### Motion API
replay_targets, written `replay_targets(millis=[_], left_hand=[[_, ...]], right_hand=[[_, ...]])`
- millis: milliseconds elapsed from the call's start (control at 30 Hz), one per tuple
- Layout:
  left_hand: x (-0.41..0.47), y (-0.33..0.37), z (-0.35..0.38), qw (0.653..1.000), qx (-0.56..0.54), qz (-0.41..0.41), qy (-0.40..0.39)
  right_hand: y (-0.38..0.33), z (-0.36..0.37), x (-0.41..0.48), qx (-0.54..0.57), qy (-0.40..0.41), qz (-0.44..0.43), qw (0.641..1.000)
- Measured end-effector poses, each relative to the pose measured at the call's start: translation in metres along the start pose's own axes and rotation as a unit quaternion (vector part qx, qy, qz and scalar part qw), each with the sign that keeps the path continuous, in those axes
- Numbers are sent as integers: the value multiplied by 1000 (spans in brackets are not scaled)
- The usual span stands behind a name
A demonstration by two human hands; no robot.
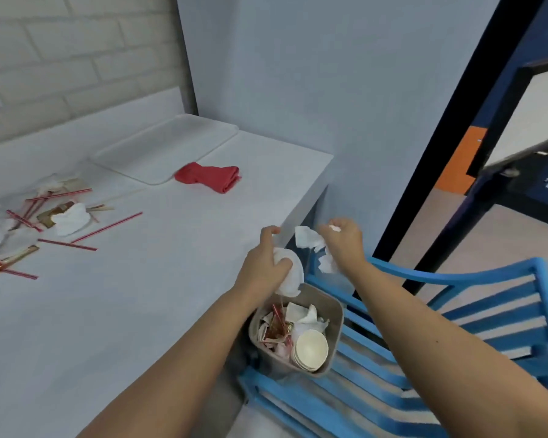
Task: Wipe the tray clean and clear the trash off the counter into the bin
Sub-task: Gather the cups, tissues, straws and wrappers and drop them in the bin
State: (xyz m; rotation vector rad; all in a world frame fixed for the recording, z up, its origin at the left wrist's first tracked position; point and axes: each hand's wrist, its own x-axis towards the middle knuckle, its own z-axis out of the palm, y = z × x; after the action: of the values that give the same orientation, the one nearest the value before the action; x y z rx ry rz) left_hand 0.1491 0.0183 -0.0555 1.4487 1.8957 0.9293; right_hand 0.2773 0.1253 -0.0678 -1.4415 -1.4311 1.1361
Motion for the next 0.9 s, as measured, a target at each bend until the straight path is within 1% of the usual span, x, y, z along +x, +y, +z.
replay_targets(millis=[67,133,200,300,433,500,600,767,833,900], left_hand=[[1,-11,20,998,67,6,-1],[3,-25,37,991,133,-4,-4],[5,-42,52,985,170,-30,-13],[6,-70,71,978,193,-77,-15],[3,-100,89,973,199,-117,-27],[0,-109,96,972,189,-137,-31],[-1,-115,102,970,182,-161,-21],[-1,-109,100,976,160,-149,2],[-1,-102,96,979,148,-139,17],[-3,-94,92,982,141,-119,35]], right_hand=[[23,-5,7,-22,-19,32,999],[45,-7,13,-46,-35,44,997],[63,-8,13,-79,-49,34,995],[84,-9,10,-114,-66,5,991],[100,-7,10,-184,-88,-24,979],[107,-4,11,-192,-100,-29,976],[117,3,11,-188,-141,-29,972],[123,18,13,-210,-186,-72,957],[125,25,13,-212,-233,-74,946],[124,32,13,-231,-290,-69,926]])
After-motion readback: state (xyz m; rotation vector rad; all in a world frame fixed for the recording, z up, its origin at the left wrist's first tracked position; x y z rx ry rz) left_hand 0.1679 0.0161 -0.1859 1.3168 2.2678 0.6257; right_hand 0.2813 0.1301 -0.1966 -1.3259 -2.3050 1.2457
